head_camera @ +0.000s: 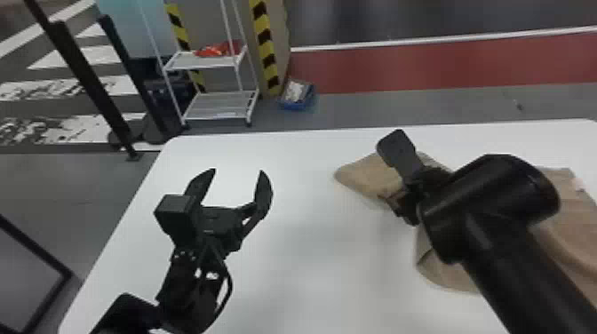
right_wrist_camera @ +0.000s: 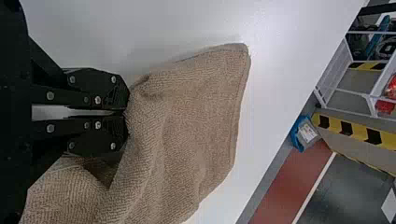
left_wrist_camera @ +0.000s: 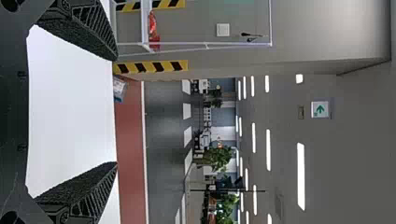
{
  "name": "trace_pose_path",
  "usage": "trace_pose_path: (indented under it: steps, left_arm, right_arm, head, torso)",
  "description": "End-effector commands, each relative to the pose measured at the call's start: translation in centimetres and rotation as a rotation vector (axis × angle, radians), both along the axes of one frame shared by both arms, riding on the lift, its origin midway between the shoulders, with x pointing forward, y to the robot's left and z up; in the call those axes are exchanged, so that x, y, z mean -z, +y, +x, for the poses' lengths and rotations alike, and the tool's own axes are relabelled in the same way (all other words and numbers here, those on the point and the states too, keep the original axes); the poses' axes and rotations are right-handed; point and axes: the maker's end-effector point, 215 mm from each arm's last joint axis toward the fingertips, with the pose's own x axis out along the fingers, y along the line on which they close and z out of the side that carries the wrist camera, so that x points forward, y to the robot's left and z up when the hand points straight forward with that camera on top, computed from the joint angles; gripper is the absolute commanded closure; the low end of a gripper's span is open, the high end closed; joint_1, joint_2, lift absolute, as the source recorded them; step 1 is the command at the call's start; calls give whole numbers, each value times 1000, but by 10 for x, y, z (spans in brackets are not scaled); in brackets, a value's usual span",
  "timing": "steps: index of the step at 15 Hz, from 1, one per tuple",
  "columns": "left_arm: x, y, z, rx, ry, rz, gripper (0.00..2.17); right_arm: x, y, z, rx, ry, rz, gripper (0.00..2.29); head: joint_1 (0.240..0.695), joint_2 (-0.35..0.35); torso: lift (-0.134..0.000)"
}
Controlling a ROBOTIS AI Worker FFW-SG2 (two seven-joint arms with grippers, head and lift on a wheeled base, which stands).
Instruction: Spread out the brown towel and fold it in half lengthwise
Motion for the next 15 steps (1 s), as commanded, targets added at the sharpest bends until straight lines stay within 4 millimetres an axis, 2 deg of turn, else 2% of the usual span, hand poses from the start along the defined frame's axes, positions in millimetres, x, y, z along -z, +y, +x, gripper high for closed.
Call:
trace_pose_path:
  steps: [1,4,6,10,15]
  left_arm:
    - [1,0,-1,1,2,2,83]
    - [1,0,-2,0,3,2,83]
    - [1,1,-1,-1,3,2,83]
    - [0,4,-1,-6,0,6,83]
    - [-3,6,1,-9,-4,6,83]
  right_arm:
    - [0,-2,0,8,10,10,1899]
    - [-3,-4,2,23,6,55,1902]
    - [-21,9,1,12,-20,116,1929]
    - [-60,19,-2,17,-42,187,1929]
    - [-96,24,-18,23,-23,229,1929]
  head:
    - [695,204]
    - [695,202]
    - [695,201]
    - [695,214]
    - [695,231]
  torso:
    - [-125]
    - [-125]
    - [-125]
    - [-125]
    - [-125]
